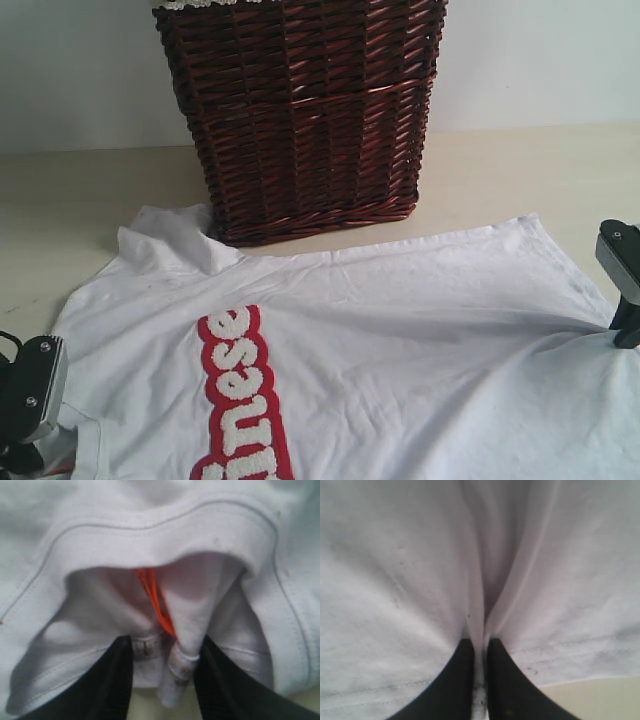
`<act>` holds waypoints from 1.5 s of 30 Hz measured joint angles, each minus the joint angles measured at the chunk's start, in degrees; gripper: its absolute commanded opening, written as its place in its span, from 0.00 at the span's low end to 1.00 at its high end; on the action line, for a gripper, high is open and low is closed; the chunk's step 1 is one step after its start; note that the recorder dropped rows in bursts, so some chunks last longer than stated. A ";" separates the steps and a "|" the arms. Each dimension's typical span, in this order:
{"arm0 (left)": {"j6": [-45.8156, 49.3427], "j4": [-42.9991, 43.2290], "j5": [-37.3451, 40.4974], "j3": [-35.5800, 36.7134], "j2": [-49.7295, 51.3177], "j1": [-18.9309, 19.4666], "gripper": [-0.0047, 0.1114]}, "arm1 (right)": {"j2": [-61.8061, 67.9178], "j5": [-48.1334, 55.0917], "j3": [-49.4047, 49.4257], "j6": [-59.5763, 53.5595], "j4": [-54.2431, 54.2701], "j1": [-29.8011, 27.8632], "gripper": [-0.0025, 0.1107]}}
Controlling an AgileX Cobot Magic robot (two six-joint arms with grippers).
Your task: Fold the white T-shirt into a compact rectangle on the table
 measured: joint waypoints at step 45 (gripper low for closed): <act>0.00 0.00 0.65 -0.17 0.13 0.00 0.04 | 0.00 -0.15 0.23 1.76 3.42 -0.38 0.02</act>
